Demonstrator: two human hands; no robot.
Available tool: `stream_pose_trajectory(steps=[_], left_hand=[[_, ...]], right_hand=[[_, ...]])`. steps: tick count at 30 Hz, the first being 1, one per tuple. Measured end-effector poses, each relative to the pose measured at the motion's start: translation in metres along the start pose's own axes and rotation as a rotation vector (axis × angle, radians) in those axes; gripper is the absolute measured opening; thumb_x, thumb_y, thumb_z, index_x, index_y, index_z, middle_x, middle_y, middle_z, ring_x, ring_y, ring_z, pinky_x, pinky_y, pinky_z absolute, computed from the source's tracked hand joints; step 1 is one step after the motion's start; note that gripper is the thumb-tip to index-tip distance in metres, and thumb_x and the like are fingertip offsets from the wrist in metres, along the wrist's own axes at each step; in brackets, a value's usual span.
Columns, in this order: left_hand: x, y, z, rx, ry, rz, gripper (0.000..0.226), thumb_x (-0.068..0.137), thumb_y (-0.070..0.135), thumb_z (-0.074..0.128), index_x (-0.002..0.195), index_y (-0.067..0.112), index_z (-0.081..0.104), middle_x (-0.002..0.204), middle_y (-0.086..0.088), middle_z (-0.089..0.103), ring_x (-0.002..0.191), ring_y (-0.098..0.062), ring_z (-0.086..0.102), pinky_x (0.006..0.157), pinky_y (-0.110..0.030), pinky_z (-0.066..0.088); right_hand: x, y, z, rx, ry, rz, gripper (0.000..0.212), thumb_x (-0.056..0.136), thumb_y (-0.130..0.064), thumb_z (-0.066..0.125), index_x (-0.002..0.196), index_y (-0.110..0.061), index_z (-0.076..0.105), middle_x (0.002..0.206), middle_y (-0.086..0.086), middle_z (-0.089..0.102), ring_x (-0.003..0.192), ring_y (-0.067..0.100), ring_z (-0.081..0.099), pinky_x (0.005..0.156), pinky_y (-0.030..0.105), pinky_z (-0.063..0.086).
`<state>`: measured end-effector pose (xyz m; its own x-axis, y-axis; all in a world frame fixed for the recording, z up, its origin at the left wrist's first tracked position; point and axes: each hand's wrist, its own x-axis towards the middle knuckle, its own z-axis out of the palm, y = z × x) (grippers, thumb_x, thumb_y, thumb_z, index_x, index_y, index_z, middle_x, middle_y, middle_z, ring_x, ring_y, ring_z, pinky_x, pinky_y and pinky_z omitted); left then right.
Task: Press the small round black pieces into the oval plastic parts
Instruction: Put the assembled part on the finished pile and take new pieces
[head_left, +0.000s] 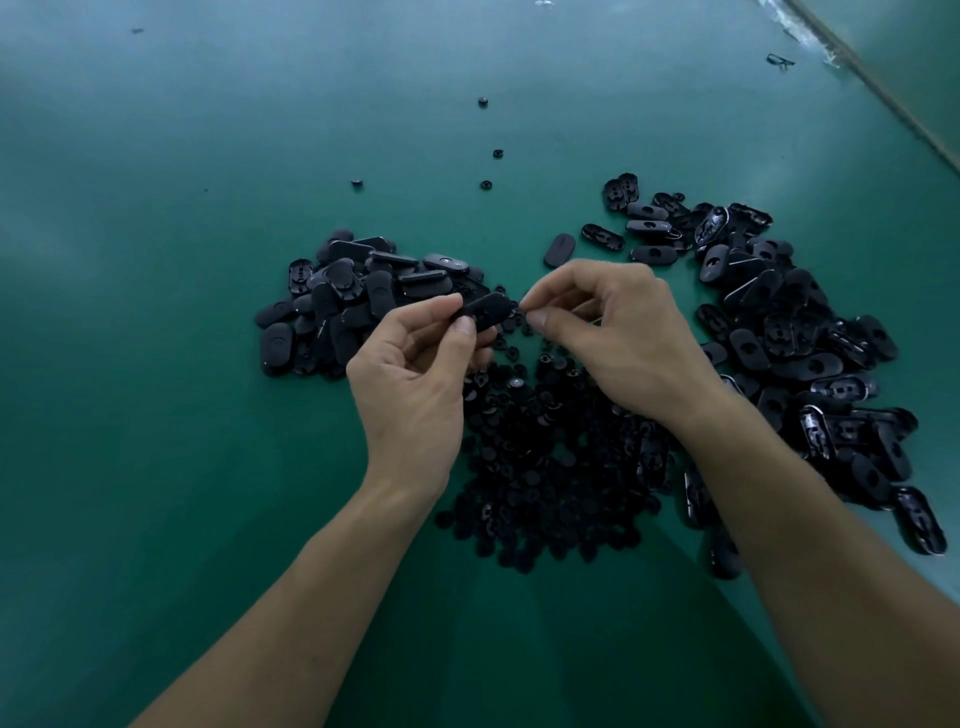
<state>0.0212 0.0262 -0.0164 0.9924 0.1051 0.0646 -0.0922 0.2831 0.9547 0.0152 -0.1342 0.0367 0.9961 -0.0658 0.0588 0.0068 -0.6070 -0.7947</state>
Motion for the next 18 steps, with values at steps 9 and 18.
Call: stream_pose_trajectory(steps=[9, 18], left_hand=[[-0.0014, 0.0000, -0.0006, 0.028, -0.027, 0.006, 0.013, 0.093, 0.002, 0.067, 0.102, 0.011, 0.072, 0.091, -0.007, 0.077, 0.084, -0.026, 0.076, 0.074, -0.028, 0.060], [-0.0014, 0.0008, -0.0009, 0.076, -0.058, 0.037, 0.015, 0.092, 0.009, 0.069, 0.101, 0.019, 0.074, 0.091, -0.001, 0.078, 0.084, -0.019, 0.075, 0.073, -0.024, 0.058]], right_hand=[[-0.0013, -0.0073, 0.0044, 0.199, -0.037, 0.007, 0.016, 0.094, -0.011, 0.067, 0.098, -0.024, 0.075, 0.080, 0.000, 0.074, 0.076, 0.015, 0.069, 0.076, 0.037, 0.059], [-0.0050, -0.0072, 0.0039, 0.527, -0.079, 0.138, 0.014, 0.092, 0.000, 0.066, 0.096, -0.012, 0.072, 0.082, 0.007, 0.076, 0.069, 0.011, 0.067, 0.061, 0.019, 0.053]])
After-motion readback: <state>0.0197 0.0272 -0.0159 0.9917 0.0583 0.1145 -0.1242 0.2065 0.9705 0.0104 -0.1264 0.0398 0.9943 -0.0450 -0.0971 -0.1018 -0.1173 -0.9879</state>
